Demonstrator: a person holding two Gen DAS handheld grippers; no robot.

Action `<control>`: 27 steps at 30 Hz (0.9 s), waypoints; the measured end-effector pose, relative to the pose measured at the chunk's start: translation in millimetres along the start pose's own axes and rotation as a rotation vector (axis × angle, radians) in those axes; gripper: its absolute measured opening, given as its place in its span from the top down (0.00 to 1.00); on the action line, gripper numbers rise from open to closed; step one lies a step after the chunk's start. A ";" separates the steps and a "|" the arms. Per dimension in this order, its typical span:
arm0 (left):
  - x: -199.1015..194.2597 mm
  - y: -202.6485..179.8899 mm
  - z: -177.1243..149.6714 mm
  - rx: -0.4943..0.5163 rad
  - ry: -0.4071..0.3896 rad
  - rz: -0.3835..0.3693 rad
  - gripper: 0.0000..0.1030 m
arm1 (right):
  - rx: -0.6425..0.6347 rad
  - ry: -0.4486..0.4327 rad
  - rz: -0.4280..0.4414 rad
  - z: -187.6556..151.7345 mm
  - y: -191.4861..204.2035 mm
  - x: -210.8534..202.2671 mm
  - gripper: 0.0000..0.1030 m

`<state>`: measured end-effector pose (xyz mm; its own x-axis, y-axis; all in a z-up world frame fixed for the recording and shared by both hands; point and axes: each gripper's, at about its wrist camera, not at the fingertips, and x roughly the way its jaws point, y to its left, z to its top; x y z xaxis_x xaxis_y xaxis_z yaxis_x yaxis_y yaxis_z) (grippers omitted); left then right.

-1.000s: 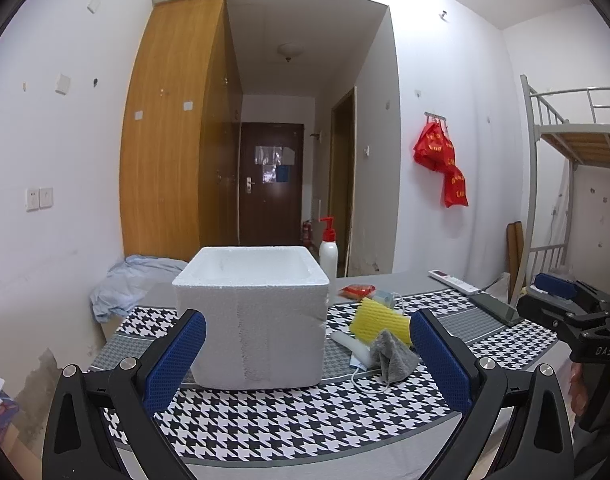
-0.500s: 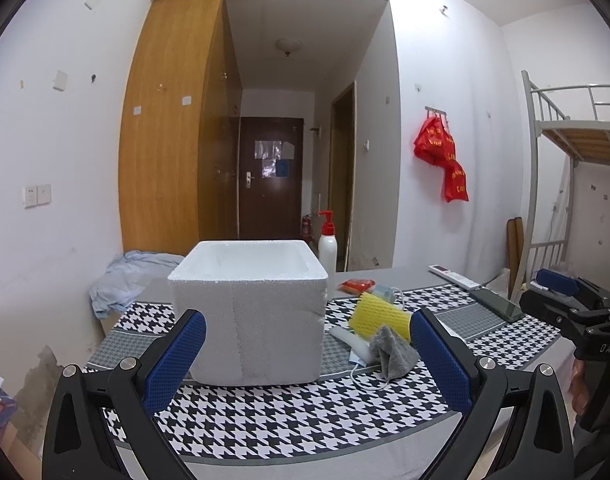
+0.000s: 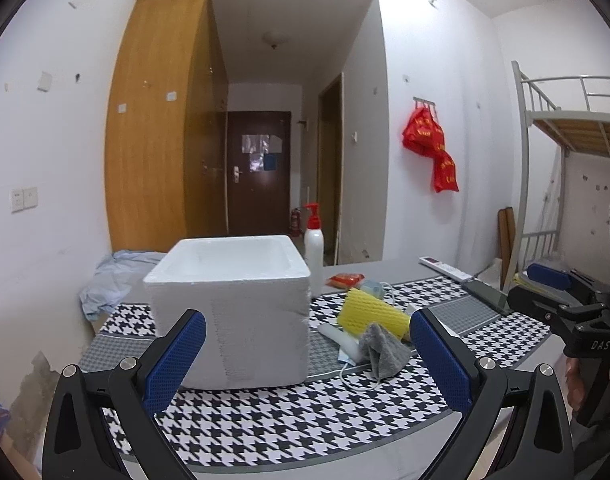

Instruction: Organize soft objects

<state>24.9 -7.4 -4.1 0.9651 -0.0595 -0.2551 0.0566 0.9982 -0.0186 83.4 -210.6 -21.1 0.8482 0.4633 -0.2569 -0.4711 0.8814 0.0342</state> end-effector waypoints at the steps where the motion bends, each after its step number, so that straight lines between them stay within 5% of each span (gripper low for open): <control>1: 2.3 -0.3 0.2 0.001 0.004 -0.006 0.01 | 0.001 0.001 -0.002 0.0 -1.1 0.7 0.00; 27: 86.4 -34.6 -16.1 0.021 0.207 -0.130 0.01 | 0.035 0.209 -0.088 -20.7 -42.1 59.4 0.00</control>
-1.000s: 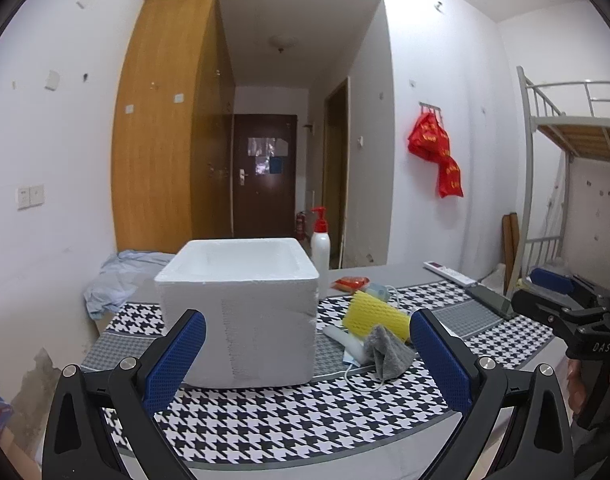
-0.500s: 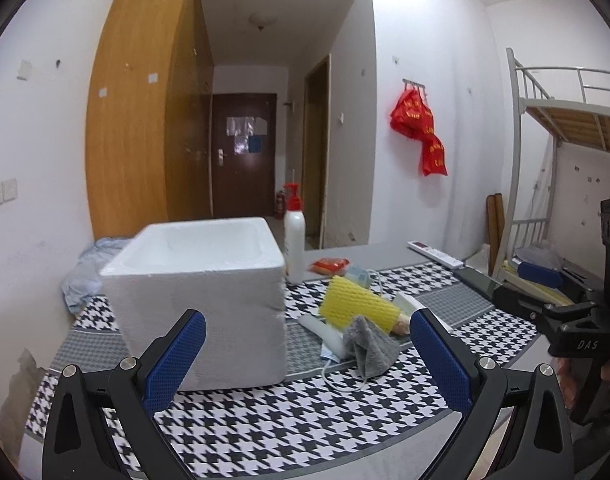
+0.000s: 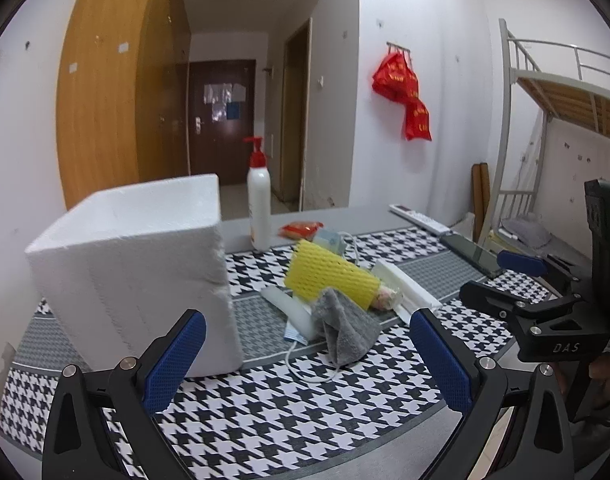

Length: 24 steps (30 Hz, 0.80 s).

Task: Organize soft objects
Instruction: 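Move left tool to the grey sock while right tool approaches the white napkin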

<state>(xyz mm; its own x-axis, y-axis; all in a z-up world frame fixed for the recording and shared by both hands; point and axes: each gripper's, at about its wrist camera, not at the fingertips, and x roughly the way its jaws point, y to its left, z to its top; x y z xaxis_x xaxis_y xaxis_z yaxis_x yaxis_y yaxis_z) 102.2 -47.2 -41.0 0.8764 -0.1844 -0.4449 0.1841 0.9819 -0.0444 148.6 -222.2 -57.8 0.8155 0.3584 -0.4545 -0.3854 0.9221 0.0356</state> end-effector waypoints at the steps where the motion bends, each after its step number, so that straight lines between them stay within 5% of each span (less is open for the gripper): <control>1: 2.6 -1.0 -0.1 0.006 0.009 -0.001 0.01 | 0.001 0.004 -0.002 -0.1 -0.9 2.6 0.00; 24: 77.0 -29.3 -5.0 0.029 0.171 -0.039 0.02 | 0.063 0.134 -0.045 -9.5 -44.7 50.9 0.00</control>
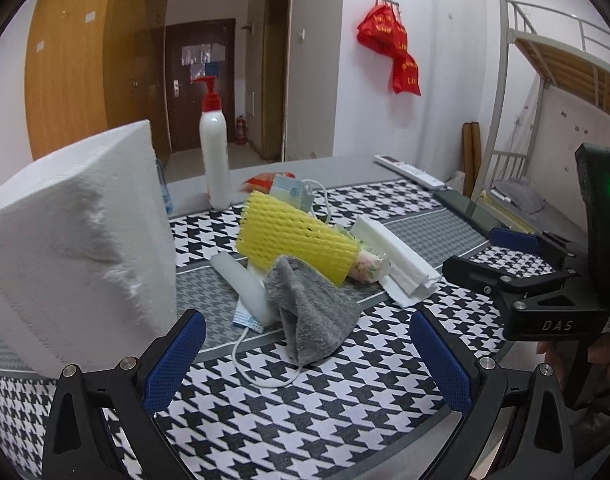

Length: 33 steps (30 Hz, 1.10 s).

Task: Organize soft objects
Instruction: 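Move left tool to the grey sock while right tool approaches the white napkin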

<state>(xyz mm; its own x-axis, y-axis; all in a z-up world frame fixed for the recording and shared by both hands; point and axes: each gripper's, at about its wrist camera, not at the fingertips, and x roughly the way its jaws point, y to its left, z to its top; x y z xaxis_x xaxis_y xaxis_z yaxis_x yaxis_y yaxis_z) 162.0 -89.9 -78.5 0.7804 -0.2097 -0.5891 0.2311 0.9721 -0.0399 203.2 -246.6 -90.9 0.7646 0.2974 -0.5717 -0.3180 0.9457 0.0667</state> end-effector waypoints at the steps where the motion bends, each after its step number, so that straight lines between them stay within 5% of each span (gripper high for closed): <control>1: 3.5 -0.6 0.4 -0.002 0.013 0.006 0.05 | -0.001 0.003 0.001 -0.1 -0.5 1.3 0.00; 10: 35.9 3.1 2.3 -0.034 0.107 -0.005 0.18 | 0.001 0.032 0.009 1.8 -8.4 15.6 0.00; 25: 51.0 -1.6 6.9 -0.010 0.139 0.009 0.52 | -0.001 0.098 0.014 4.7 -14.4 38.5 0.00; 30: 53.5 -2.7 7.1 -0.006 0.147 0.006 0.55 | -0.008 0.128 0.014 3.8 -13.6 45.2 0.00; 33: 55.4 -3.3 6.9 -0.001 0.153 0.003 0.68 | -0.010 0.136 0.005 4.1 -13.9 48.9 0.00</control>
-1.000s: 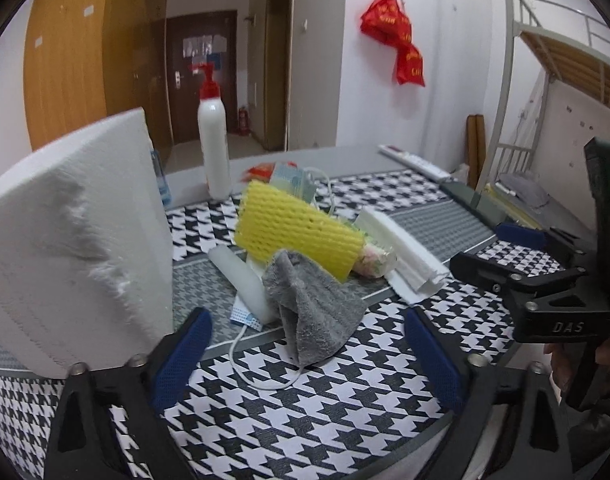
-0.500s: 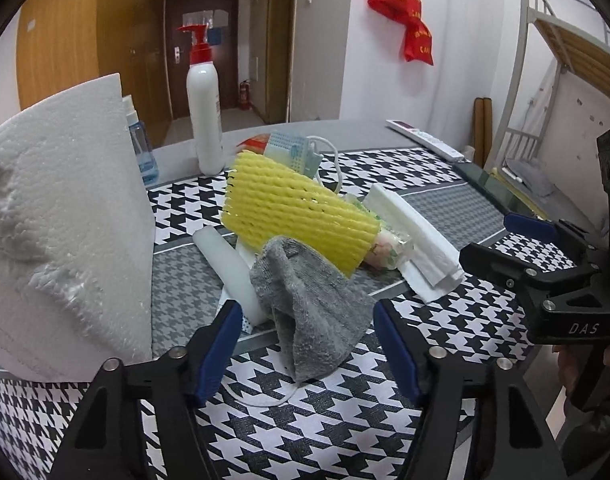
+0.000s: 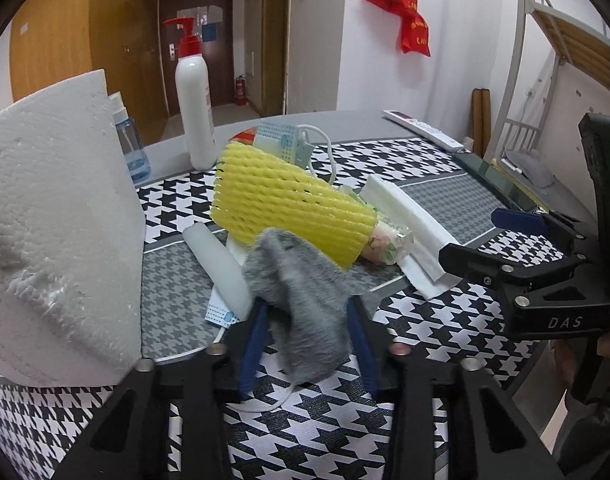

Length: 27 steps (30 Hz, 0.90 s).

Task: Organize soft objects
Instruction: 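Move left tool to the grey sock while right tool approaches the white napkin, then close left gripper on the grey sock while right gripper closes on the white napkin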

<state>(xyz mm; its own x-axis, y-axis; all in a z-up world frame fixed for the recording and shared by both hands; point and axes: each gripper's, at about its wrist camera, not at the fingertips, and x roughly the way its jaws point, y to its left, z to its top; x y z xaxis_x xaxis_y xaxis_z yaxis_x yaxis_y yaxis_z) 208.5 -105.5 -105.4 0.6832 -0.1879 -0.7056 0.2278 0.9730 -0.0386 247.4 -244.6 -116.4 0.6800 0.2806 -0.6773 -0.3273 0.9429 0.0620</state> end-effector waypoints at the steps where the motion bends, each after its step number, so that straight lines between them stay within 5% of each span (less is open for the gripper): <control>1: 0.7 -0.1 0.5 0.002 0.002 -0.003 0.70 | 0.001 0.005 -0.003 0.6 -0.2 1.2 0.00; 6: 1.0 -0.8 0.7 0.012 -0.005 -0.024 0.79 | 0.015 0.029 0.003 0.5 -2.9 6.8 0.03; 12: 1.9 -3.5 0.5 0.019 -0.003 -0.047 0.83 | 0.017 0.052 0.019 -0.1 -3.3 9.6 0.21; 23: 0.7 -4.4 0.9 0.023 -0.007 -0.075 0.83 | 0.014 0.064 0.057 1.9 -0.9 11.7 0.82; 27: -0.4 -5.4 0.2 0.023 -0.013 -0.091 0.90 | 0.023 0.057 0.061 1.8 -3.2 9.0 0.90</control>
<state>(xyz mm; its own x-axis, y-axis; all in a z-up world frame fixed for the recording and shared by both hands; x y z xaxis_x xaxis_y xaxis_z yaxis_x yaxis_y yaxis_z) 207.1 -110.8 -104.8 0.6677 -0.2771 -0.6909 0.3052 0.9484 -0.0853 255.7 -244.8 -121.4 0.6208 0.3276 -0.7123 -0.3515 0.9284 0.1206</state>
